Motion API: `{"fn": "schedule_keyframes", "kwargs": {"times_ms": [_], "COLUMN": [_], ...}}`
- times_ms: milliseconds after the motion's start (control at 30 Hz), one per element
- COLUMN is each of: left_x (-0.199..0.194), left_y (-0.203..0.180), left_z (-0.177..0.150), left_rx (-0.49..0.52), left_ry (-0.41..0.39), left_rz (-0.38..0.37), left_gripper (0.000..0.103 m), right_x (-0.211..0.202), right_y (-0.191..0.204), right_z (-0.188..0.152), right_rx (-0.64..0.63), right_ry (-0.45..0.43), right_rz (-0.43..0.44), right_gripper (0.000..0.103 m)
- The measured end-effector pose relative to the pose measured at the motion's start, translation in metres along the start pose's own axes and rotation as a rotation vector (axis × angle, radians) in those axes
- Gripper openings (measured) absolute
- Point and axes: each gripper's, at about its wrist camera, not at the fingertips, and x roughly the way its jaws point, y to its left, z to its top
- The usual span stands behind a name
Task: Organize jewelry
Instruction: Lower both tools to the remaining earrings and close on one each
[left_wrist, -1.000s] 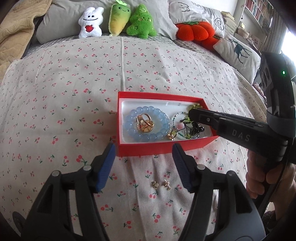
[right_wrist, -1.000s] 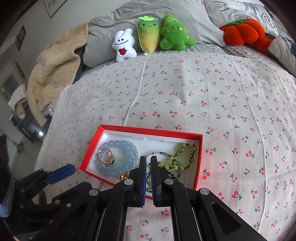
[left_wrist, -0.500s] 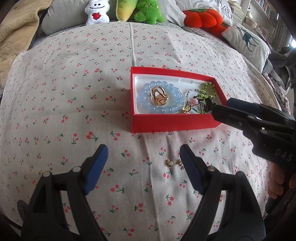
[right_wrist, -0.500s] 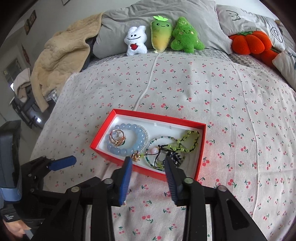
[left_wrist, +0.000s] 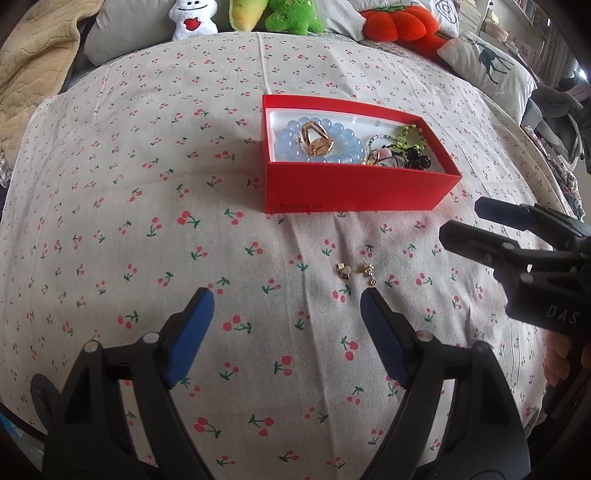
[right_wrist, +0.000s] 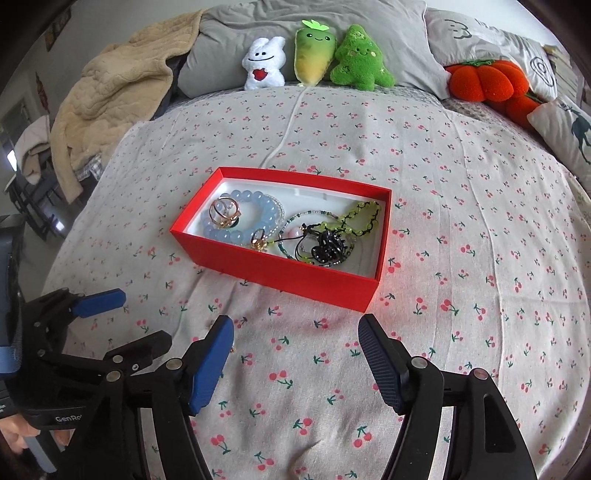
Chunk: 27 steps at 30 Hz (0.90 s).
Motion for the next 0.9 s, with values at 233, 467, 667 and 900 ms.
{"fn": "schedule_keyframes", "kwargs": {"times_ms": [233, 467, 667, 900], "left_x": [0.005, 0.024, 0.029, 0.037], "left_y": [-0.003, -0.016, -0.027, -0.028], "left_z": [-0.013, -0.021, -0.019, -0.013], "left_rx": [0.034, 0.119, 0.167, 0.148], "left_ry": [0.005, 0.025, -0.015, -0.058], "left_rz": [0.021, 0.084, 0.080, 0.069], "left_gripper": [0.082, 0.082, 0.082, 0.081], "right_x": [0.008, 0.020, 0.027, 0.030], "right_y": [-0.003, -0.007, -0.010, -0.010], "right_z": [-0.017, -0.028, -0.032, -0.034], "right_rx": [-0.006, -0.027, -0.040, -0.071], "right_ry": [0.036, 0.082, 0.111, 0.125], "right_rz": [-0.019, -0.052, -0.068, -0.089], "right_gripper": [0.077, 0.077, 0.077, 0.077]}}
